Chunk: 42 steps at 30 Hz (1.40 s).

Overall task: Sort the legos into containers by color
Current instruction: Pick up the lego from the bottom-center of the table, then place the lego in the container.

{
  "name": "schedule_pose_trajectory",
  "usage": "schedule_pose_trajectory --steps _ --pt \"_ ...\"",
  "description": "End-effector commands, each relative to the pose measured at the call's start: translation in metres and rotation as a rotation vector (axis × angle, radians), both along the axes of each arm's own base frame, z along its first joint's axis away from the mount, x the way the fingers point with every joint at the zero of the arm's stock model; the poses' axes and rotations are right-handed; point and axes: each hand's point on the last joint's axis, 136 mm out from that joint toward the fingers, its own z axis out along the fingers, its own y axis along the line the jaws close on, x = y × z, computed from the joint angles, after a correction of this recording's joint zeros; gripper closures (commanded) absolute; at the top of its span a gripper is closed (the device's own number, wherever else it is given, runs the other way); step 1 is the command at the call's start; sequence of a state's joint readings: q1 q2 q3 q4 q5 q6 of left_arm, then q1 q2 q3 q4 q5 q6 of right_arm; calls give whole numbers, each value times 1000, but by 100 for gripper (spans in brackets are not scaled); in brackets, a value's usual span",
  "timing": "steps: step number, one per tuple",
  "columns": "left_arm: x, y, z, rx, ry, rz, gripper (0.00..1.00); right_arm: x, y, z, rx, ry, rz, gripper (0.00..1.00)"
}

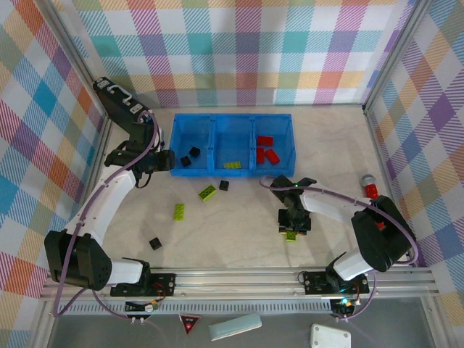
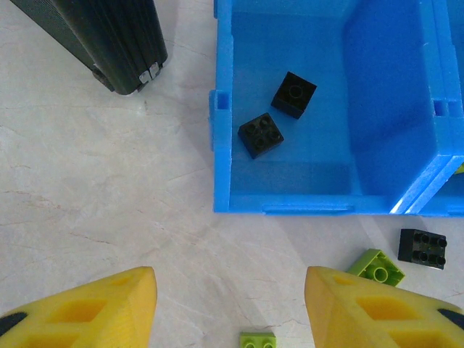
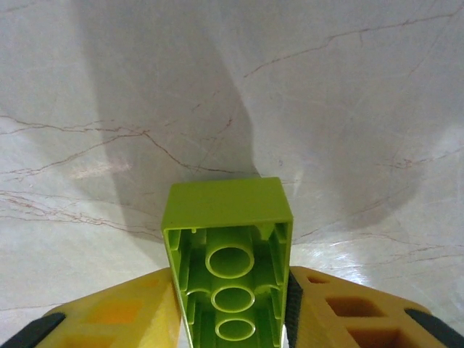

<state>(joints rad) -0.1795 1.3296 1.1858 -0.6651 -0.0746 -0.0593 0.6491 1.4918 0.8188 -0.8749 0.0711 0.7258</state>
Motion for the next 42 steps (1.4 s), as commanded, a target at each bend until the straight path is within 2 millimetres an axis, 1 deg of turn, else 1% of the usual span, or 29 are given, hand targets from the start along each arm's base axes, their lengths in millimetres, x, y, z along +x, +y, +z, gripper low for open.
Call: schedule_pose_trajectory --steps 1,8,13,22,28,35,40,42 --pt "4 3 4 -14 -17 7 44 -2 1 1 -8 7 3 58" --pt "5 0 4 -27 -18 -6 44 -1 2 6 -3 -6 2 62" --pt "5 -2 5 -34 -21 -11 44 3 7 15 16 -25 1 63" --pt "5 -1 5 -36 -23 -12 44 24 21 41 38 -83 33 63" --pt "4 0 7 -28 -27 -16 44 49 42 61 86 -134 60 63" --pt "2 -1 10 -24 -35 -29 44 81 69 79 120 -185 110 63" --pt "2 1 12 -18 -42 -27 44 114 101 93 171 -239 156 64" --pt "2 0 12 -19 -42 -28 44 129 117 101 195 -263 179 64"
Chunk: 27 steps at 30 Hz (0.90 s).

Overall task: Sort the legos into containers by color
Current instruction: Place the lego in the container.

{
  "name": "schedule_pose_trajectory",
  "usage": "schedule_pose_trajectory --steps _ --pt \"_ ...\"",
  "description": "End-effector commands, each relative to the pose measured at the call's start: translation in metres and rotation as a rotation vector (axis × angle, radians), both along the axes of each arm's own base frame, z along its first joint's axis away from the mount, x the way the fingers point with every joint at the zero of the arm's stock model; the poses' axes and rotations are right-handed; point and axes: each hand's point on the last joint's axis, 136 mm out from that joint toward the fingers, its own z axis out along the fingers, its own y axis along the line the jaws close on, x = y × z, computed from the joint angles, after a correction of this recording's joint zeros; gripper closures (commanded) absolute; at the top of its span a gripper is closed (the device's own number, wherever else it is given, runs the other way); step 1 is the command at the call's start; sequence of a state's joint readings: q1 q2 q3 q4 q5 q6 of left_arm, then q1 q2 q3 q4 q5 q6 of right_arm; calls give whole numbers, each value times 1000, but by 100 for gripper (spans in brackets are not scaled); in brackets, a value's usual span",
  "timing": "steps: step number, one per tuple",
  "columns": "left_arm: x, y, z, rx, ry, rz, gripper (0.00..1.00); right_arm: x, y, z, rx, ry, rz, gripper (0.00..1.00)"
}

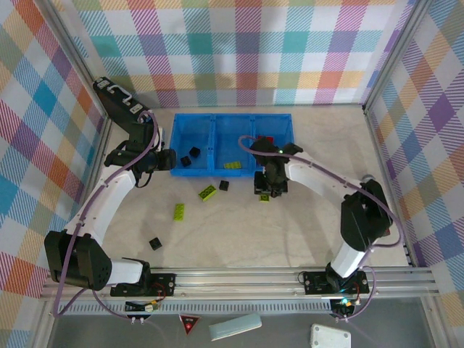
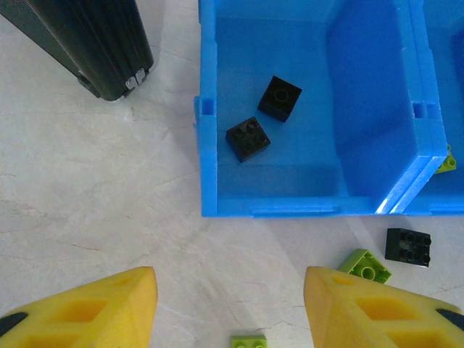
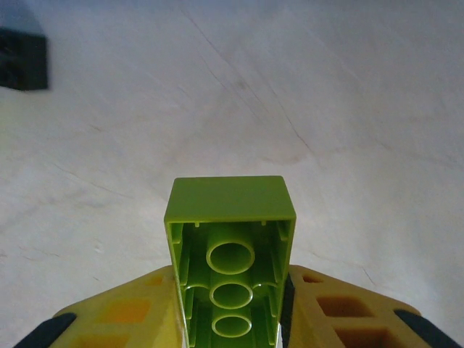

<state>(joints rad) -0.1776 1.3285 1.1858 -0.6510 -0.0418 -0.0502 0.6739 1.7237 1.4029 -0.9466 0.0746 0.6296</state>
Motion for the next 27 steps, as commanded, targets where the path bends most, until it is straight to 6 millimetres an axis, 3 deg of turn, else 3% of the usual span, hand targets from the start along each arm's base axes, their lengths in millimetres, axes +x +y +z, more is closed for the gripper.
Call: schedule_pose_trajectory --steps 1,10,16,27 --pt "0 6 9 4 -30 -3 44 18 23 14 35 -44 64 64" --pt "1 3 8 -5 -27 -15 46 66 71 23 102 -103 123 64" --pt "1 -1 6 -26 -27 -26 46 94 97 16 130 -128 149 65" --pt "0 -1 6 -30 -32 -26 46 142 115 -1 151 -142 167 66"
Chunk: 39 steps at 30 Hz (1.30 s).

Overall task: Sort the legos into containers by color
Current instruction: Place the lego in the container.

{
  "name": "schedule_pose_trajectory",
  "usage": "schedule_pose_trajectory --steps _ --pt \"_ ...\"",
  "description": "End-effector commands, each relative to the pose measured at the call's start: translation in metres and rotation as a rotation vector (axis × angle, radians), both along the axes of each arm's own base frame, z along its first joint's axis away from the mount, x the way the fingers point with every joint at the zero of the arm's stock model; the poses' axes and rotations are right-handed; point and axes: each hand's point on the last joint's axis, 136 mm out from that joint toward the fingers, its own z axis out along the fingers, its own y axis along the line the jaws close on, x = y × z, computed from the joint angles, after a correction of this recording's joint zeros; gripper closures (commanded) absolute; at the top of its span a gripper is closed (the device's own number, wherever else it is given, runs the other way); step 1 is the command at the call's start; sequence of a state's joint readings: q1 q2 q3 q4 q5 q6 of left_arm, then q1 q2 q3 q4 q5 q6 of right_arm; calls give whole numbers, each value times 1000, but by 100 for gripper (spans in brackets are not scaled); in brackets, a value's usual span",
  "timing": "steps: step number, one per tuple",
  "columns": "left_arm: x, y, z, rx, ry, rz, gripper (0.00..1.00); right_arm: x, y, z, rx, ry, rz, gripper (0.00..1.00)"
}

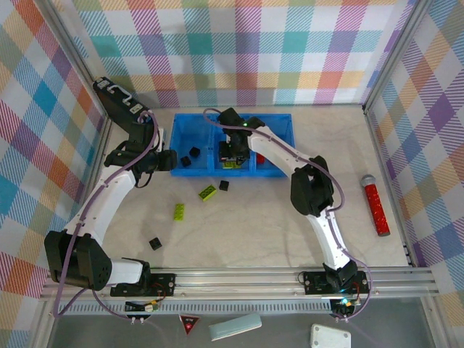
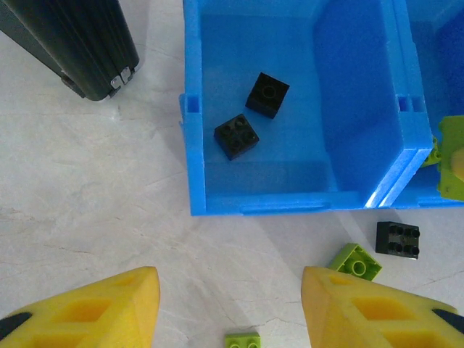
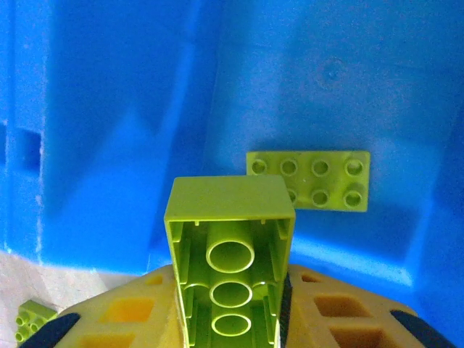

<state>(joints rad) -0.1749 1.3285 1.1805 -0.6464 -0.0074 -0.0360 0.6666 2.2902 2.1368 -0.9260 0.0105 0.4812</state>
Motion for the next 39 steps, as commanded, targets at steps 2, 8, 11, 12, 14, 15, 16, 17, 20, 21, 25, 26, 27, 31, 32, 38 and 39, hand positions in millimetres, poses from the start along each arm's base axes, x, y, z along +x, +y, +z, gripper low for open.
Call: schedule_pose_trajectory --steps 2,8,11,12,14,15,16,17,20,21,25,26,27,31,32,38,39 --pt "1 3 8 -16 -38 3 46 14 1 3 42 2 20 66" --pt "1 3 8 -19 -38 1 46 33 14 -4 138 15 48 66" --pt "0 4 8 -16 -38 5 46 41 16 -9 144 15 48 66" --pt "0 4 9 -16 -40 5 46 44 17 -11 144 13 47 66" --pt "0 3 8 -19 -38 1 46 49 17 -14 149 11 43 66" --pt "0 2 8 -22 -38 1 46 50 18 -16 154 10 40 66" --pt "0 2 8 -25 -38 -1 46 52 20 -17 161 9 37 66" --pt "0 2 8 -26 -37 -2 46 54 21 -19 166 10 35 66" --pt "0 2 7 -22 -35 1 46 57 25 -24 179 15 35 66" --pt "0 3 8 -20 -37 2 46 59 26 -27 180 17 36 66" --pt "-1 3 10 -22 -46 5 46 62 27 -39 180 29 27 66" --pt "-1 3 10 -24 -46 6 46 62 27 -42 179 33 26 66" --pt "-1 3 10 -22 -45 6 46 63 26 -44 177 35 22 66" --pt "-1 3 11 -22 -47 6 46 64 25 -49 171 37 13 66" --pt "-1 3 11 -23 -47 5 46 65 25 -49 172 38 11 66" --pt "-1 3 11 -25 -47 4 46 64 25 -51 175 45 3 61" --pt "-1 2 11 -26 -45 3 46 64 25 -50 175 45 3 61"
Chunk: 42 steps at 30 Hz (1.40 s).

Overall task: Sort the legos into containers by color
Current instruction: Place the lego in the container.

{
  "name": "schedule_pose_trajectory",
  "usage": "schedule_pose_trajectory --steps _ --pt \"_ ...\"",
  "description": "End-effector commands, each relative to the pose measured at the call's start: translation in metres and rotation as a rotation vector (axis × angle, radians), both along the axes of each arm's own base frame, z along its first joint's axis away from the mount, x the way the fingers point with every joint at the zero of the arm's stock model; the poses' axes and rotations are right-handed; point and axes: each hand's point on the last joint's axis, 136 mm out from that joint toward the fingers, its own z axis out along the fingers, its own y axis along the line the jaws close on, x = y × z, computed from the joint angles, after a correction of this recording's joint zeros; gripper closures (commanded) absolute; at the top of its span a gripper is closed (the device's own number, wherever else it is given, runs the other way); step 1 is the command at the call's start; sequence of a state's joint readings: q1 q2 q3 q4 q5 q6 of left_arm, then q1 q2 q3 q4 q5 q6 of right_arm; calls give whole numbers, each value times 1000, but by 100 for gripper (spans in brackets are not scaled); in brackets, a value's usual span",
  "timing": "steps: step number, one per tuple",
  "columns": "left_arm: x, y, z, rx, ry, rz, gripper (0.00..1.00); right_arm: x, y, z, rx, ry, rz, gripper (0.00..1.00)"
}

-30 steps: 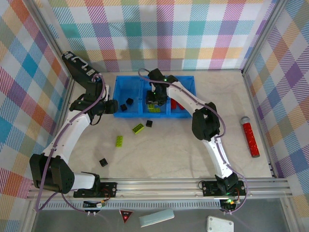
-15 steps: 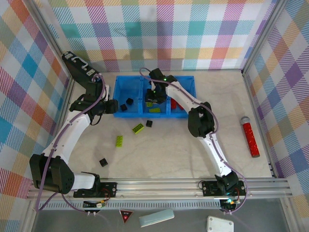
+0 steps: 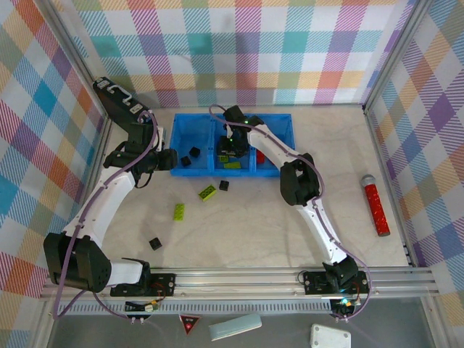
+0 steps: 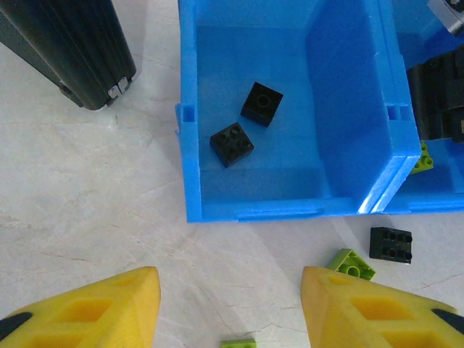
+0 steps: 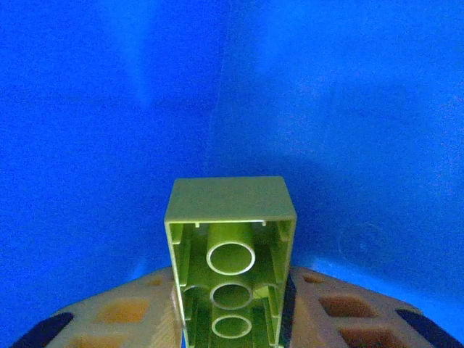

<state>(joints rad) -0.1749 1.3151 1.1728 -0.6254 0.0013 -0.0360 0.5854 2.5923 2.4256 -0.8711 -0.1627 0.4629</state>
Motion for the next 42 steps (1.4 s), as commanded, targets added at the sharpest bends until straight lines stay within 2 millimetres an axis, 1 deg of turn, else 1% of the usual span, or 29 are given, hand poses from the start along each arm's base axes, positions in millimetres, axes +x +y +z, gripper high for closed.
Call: schedule_pose_trajectory --steps 1,8,13,21,27,30,35,40,42 --pt "-2 4 6 -15 -20 9 46 5 3 6 27 -8 -7 60" --pt "-2 6 8 -9 -25 13 46 4 2 21 34 -25 -6 58" --pt "-2 6 8 -9 -25 18 46 3 4 39 52 -44 -5 55" --pt "-3 6 8 -11 -26 19 46 -6 7 66 69 -66 20 56" --pt "-2 8 7 -3 -24 30 46 -23 9 85 62 -79 47 56" --pt "-2 10 5 1 -17 39 46 -33 5 93 54 -77 55 57" --pt "-4 10 3 -1 6 52 46 -52 -4 103 35 -82 64 57" --pt "-7 9 3 -17 43 69 46 -71 -19 111 34 -89 56 57" --pt "-11 9 -1 -26 75 82 46 -80 -24 113 42 -90 55 57"
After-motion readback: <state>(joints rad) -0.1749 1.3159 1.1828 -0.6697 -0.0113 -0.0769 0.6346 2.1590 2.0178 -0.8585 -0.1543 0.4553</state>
